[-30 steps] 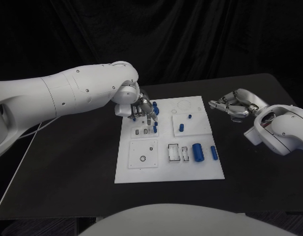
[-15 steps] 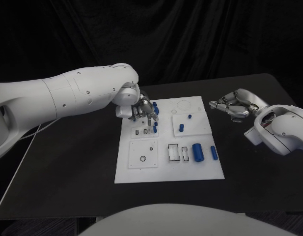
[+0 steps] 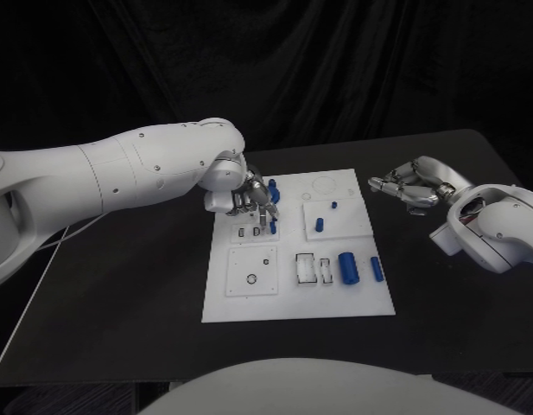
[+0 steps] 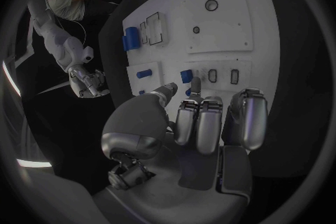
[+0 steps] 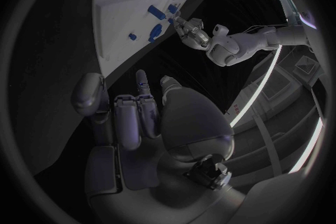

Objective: Assemble the parts on the task board

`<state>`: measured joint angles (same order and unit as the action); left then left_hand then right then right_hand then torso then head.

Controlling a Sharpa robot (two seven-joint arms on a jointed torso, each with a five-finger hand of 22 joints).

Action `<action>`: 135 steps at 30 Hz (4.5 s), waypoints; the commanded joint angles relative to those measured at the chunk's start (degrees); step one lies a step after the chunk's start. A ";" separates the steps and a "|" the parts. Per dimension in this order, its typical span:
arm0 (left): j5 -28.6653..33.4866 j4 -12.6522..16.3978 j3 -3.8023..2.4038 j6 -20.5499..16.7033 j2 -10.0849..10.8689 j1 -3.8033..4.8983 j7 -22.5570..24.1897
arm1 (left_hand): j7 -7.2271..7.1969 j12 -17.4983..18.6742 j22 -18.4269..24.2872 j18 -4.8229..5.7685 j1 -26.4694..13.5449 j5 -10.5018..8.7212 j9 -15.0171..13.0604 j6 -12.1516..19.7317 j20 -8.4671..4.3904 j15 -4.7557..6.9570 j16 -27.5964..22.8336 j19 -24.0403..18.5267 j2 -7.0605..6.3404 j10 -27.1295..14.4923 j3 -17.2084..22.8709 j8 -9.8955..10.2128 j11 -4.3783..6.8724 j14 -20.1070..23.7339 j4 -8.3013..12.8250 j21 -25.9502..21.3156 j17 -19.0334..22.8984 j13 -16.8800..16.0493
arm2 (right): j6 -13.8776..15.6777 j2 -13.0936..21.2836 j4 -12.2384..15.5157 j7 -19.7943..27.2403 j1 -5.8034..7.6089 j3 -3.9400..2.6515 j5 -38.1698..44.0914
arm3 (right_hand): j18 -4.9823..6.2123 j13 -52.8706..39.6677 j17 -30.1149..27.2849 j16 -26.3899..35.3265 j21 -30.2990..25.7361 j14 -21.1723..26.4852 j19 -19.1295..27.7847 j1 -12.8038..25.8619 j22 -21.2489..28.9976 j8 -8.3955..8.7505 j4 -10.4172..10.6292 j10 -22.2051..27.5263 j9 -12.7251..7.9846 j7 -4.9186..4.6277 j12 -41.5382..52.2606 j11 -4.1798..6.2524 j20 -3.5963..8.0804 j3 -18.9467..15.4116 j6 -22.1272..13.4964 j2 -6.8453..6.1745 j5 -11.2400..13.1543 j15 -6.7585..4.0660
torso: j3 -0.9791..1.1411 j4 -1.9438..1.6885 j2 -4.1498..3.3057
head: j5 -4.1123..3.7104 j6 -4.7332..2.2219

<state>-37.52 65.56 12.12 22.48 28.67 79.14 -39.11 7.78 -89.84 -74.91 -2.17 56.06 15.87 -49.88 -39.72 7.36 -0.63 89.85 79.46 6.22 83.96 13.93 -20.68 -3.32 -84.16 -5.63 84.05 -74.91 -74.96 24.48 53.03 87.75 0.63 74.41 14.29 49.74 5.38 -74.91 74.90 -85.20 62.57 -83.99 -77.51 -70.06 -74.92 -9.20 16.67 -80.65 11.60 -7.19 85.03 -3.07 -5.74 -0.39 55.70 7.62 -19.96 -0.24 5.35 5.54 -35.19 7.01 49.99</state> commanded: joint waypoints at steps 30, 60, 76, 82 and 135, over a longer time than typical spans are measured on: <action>0.14 -0.30 -0.06 -1.23 -0.52 -1.38 1.62 | -0.09 -0.16 -5.92 -0.93 -0.08 0.03 0.02 -0.71 0.06 -0.36 0.15 -0.93 0.52 6.04 0.59 0.44 -0.35 -5.84 0.06 -0.69 -15.09 -15.04 | -1.10 -0.07 -0.29 -0.87 -0.15 -0.05 0.10 | 0.09 -5.68 11.45 -0.35 -0.28 -3.38 -0.01 -0.74 -7.94 0.26 -0.09 -0.24 -0.05 0.19 0.36 0.18 0.05 -0.31 0.61 -0.08 -0.43 -0.32 | 0.09 0.08 0.00 | 0.15 0.01; 0.14 -0.88 -0.06 -0.98 -1.18 -2.01 1.24 | -0.32 -0.16 -5.67 -1.04 0.63 0.41 -0.03 -1.46 -0.02 -0.21 0.15 -1.24 0.61 6.04 1.60 0.87 -0.16 -5.84 0.76 -1.02 -15.09 -15.04 | -2.15 -0.27 -0.50 -1.47 -0.24 -0.05 0.10 | 0.21 -5.43 11.18 -0.03 -0.86 -3.19 0.26 -0.82 -7.78 0.21 -0.06 0.00 -0.04 0.23 0.24 0.20 0.06 -0.33 0.76 -0.01 -0.48 -0.34 | 0.12 0.16 -0.04 | 0.42 0.01; 0.14 -1.18 -0.06 -0.38 -1.58 -2.25 1.13 | -0.55 -0.16 -5.38 -1.15 1.04 0.77 -0.21 -2.35 -0.15 -0.07 0.15 -1.62 0.66 6.04 2.43 1.00 0.03 -5.84 1.32 -1.38 -15.09 -15.04 | -2.60 -0.36 -0.58 -1.67 -0.26 -0.05 0.10 | 0.40 -4.81 10.66 0.60 -1.80 -2.81 0.68 -0.89 -7.53 0.17 -0.06 0.60 -0.03 0.25 -0.06 0.22 0.06 -0.31 0.85 0.07 -0.51 -0.35 | 0.12 0.14 -0.05 | 0.55 0.01; 0.14 -1.31 -0.06 -0.26 -1.58 -2.31 1.12 | -0.80 -0.16 -5.44 -1.16 1.33 2.93 -0.47 -3.17 -0.40 0.19 0.15 -1.59 0.45 6.04 3.69 1.35 0.29 -5.84 2.15 -1.54 -15.09 -15.04 | -2.70 -0.35 -0.64 -1.71 -0.32 -0.05 0.10 | 0.48 -4.56 10.43 0.87 -2.19 -2.65 0.87 -0.99 -7.42 0.15 -0.07 0.84 -0.03 0.28 -0.19 0.24 0.07 -0.29 0.93 0.15 -0.54 -0.36 | 0.15 0.14 -0.02 | 0.64 0.01; 0.14 0.84 -0.06 -3.97 2.48 -2.62 -0.38 | -1.47 -0.16 -6.36 -1.09 -0.68 11.91 -3.89 -6.40 -1.27 1.08 0.15 -0.75 -1.49 6.04 15.24 2.58 1.12 -5.84 9.56 -1.95 -15.09 -15.04 | -3.83 0.68 -0.49 -2.45 -0.90 -0.05 0.10 | 0.70 -3.83 9.74 1.71 -3.25 -2.14 1.38 -1.40 -7.11 0.14 -0.12 1.56 -0.04 0.35 -0.60 0.31 0.10 -0.28 1.11 0.19 -0.67 -0.43 | 0.17 0.10 0.11 | 0.95 0.01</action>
<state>-37.57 66.17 12.11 19.96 31.17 76.62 -39.45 6.18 -89.84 -74.92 -2.16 55.84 27.81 -53.66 -45.71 6.23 0.01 89.85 78.54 4.62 84.04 28.67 -17.93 -2.57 -83.94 3.72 82.20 -74.91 -74.96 21.31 53.57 87.07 -0.84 73.70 14.27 49.75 5.39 -74.91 74.90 -83.65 59.58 -83.99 -76.47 -70.73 -74.92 -9.20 16.67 -79.32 11.63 -6.78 84.81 -2.78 -5.53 -0.38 56.51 7.85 -20.37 -0.24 5.49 5.68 -35.09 7.95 50.00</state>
